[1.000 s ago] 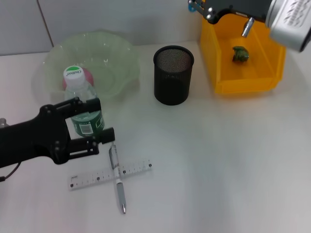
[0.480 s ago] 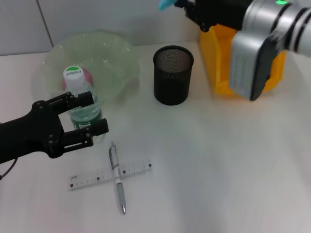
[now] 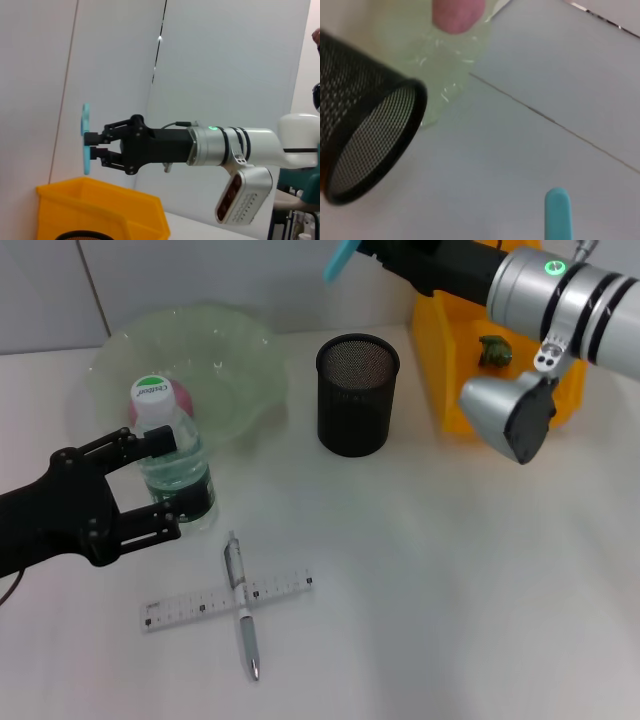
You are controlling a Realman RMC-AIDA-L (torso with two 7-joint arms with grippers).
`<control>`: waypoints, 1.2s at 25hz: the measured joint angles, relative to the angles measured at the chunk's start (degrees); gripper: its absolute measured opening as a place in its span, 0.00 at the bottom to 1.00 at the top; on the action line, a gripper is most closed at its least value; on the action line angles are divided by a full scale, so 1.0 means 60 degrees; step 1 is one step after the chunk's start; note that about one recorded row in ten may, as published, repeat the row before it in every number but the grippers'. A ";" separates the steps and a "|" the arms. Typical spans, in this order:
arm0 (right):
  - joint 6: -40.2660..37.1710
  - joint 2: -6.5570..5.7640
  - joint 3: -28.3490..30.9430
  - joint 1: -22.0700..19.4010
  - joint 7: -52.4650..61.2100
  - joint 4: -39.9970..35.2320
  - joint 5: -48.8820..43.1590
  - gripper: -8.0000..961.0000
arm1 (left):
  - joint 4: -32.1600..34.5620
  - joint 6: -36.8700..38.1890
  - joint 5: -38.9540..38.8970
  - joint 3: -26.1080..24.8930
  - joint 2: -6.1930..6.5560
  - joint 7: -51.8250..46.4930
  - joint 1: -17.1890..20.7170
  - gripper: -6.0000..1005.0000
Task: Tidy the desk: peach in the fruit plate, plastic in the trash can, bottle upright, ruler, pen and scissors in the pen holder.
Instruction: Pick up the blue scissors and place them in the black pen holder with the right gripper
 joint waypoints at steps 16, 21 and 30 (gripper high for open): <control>-0.0521 0.0099 -0.0037 -0.0841 -0.4917 0.0263 0.0437 0.28 | -0.0816 -0.0037 -0.0514 0.0082 -0.0051 0.1436 0.0026 0.81; -0.0467 0.0098 -0.0214 -0.0784 -0.5398 0.0412 0.0414 0.28 | -0.1246 0.0036 -0.0864 0.0121 -0.0055 0.1899 0.0050 0.81; 0.0378 0.0067 -0.0513 -0.0731 -0.5865 0.0391 0.0350 0.28 | -0.1406 0.0065 -0.0934 0.0149 -0.0055 0.2116 0.0043 0.81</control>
